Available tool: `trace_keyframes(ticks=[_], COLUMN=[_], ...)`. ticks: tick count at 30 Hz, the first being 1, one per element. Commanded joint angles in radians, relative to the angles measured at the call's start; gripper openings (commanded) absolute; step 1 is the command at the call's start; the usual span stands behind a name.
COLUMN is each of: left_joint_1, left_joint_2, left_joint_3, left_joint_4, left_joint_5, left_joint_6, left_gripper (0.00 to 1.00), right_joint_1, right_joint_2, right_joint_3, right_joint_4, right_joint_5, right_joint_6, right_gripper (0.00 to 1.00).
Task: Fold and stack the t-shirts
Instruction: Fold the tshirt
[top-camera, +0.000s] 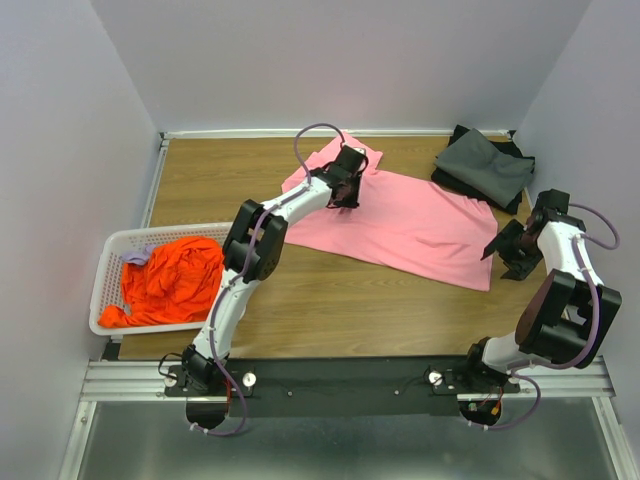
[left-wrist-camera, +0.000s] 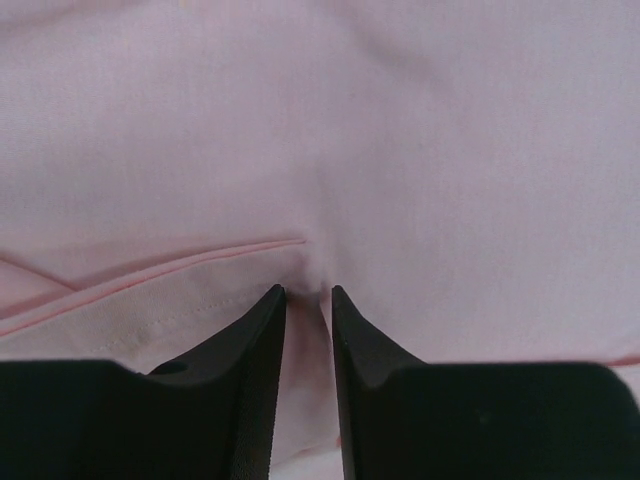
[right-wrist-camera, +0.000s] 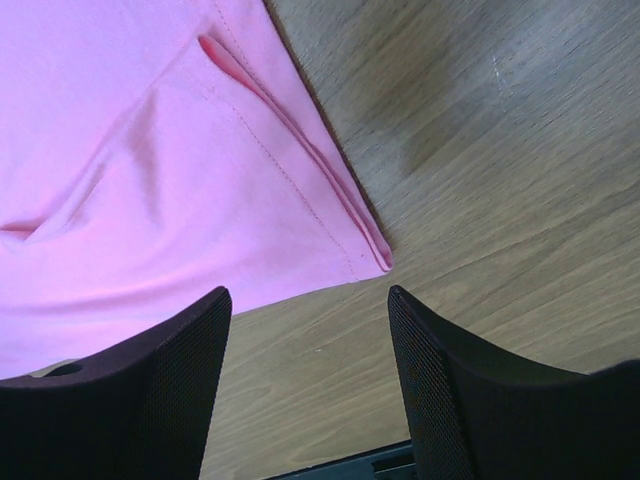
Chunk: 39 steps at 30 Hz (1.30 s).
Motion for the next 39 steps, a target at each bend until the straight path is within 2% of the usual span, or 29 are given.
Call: trace_keyframes(ticks=[1,3,4,6,22,24,27,28,30,31,35,38,39], left_joint_1=[-0.007,-0.009,-0.01,-0.013,-0.052,-0.052,-0.05,-0.05,-0.05,-0.049,-0.026,0.023,0.037], left_joint_2=[0.035,0.035,0.033,0.03,0.018,0.012,-0.01,-0.017,-0.043,-0.054,-0.138,-0.237,-0.284], left_joint_3=[0.038,0.041,0.041,0.041,0.026,0.026,0.024,0.024,0.024,0.024,-0.034,-0.172,-0.259], left_joint_4=[-0.012,-0.01,-0.009,-0.003,0.036,0.025,0.019,0.02,0.019,0.014,0.008,0.06,0.082], left_joint_5=[-0.025,-0.028,-0.03,-0.033,-0.017,-0.025,-0.037,-0.039,-0.046,-0.051,-0.091,-0.111,-0.105], left_joint_6=[0.001,0.003,0.009,0.015,0.066,0.061,0.056,0.056,0.05,0.047,0.024,-0.017,-0.026], left_gripper=[0.22,0.13,0.05,0.0,0.0,0.05,0.2,0.4,0.52,0.63,0.78,0.84,0.86], right_joint_1=[0.003,0.003,0.003,0.003,0.003,0.003,0.003,0.003,0.012,0.019,0.095,0.198,0.238], right_joint_2=[-0.004,-0.004,-0.005,-0.001,-0.001,0.001,0.001,0.001,-0.001,0.001,0.03,0.082,0.097], right_joint_3=[-0.011,-0.012,-0.011,-0.012,-0.012,-0.009,0.002,0.011,0.018,0.025,0.063,0.103,0.11], right_joint_4=[-0.004,-0.004,-0.002,-0.002,-0.005,-0.004,-0.001,0.001,0.005,0.014,0.03,0.051,0.062], right_joint_5=[-0.01,-0.01,-0.008,-0.007,-0.013,-0.013,-0.021,-0.027,-0.03,-0.034,-0.022,0.002,0.001], right_joint_6=[-0.013,-0.013,-0.013,-0.013,-0.017,-0.018,-0.023,-0.024,-0.027,-0.027,-0.003,0.042,0.063], right_gripper=[0.71,0.71,0.71,0.71,0.71,0.71,0.71,0.71,0.71,0.71,0.71,0.71,0.71])
